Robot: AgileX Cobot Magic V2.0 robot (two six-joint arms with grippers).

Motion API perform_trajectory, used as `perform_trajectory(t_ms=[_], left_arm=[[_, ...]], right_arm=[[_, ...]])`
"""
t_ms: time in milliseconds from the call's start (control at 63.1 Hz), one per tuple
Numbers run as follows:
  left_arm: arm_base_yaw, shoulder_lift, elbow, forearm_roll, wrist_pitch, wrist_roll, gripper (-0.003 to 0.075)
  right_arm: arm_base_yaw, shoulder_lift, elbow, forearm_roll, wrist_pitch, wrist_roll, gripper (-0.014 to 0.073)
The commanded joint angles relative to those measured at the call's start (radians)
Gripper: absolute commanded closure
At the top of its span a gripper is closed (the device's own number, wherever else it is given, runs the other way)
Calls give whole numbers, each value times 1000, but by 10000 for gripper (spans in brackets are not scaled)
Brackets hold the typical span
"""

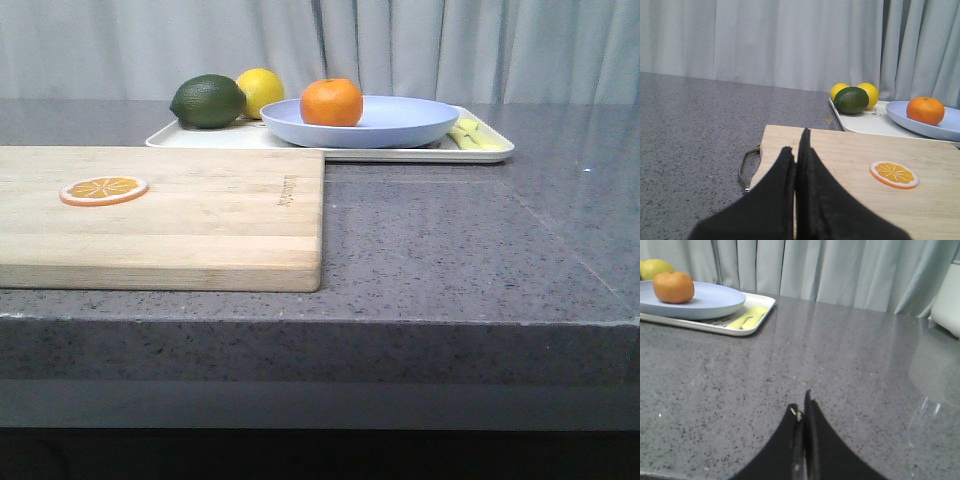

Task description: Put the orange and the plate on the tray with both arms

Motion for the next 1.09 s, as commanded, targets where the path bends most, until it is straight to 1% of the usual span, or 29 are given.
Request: perform_trajectory(t_ms=[0,238,570,713,1078], left_arm=[[-9,-19,28,-8,-72,-5,740],[-9,-19,28,-8,-72,-5,740],[-9,-19,28,-8,-72,-5,740],[-9,-19,28,-8,-72,-5,740],[-9,-19,28,-8,-72,-5,740]], right_arm=[[-6,-20,-16,10,-110,-3,661],[-6,-20,-15,45,-105,-3,661],[-6,-20,-15,53,-101,-3,661],[-6,-20,-15,164,-101,-3,661],[-6,-20,-15,153,-101,-3,661]])
